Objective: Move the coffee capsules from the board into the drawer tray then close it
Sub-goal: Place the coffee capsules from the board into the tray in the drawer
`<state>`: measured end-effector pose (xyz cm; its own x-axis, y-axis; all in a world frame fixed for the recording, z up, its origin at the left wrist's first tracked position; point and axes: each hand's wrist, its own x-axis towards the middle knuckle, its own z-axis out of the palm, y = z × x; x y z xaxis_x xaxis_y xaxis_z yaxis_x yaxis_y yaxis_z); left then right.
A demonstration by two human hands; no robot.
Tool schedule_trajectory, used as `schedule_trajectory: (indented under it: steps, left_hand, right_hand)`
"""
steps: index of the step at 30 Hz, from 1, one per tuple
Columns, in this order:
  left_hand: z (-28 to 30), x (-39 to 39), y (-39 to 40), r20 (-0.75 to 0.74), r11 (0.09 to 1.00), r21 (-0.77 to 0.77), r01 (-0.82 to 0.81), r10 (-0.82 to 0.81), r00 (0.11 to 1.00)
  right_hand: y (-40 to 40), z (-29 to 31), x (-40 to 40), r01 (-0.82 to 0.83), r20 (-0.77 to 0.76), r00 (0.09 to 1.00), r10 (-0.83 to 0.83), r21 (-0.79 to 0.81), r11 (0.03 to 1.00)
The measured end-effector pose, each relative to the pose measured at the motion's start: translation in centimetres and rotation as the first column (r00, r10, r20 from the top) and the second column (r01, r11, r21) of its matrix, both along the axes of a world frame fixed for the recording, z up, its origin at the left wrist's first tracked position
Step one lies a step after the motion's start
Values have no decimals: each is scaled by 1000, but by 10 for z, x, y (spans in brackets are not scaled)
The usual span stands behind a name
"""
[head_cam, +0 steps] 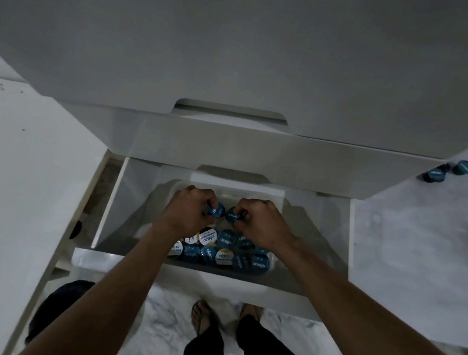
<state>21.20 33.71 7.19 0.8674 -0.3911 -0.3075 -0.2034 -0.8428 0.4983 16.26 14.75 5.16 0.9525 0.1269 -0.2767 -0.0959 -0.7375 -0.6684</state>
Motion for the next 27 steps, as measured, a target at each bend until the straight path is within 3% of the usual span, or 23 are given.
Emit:
schedule_trajectory:
  steps: [14, 27]
  left_hand:
    - [-9, 6, 14, -71, 1000, -28, 12, -14, 997]
    - [-4, 2, 15, -2, 999, -27, 23, -23, 1000]
  right_hand:
    - [2, -3, 5, -21, -57, 998, 25, 59, 998]
    - [6, -7, 3, -3, 3, 1000, 3, 36, 999]
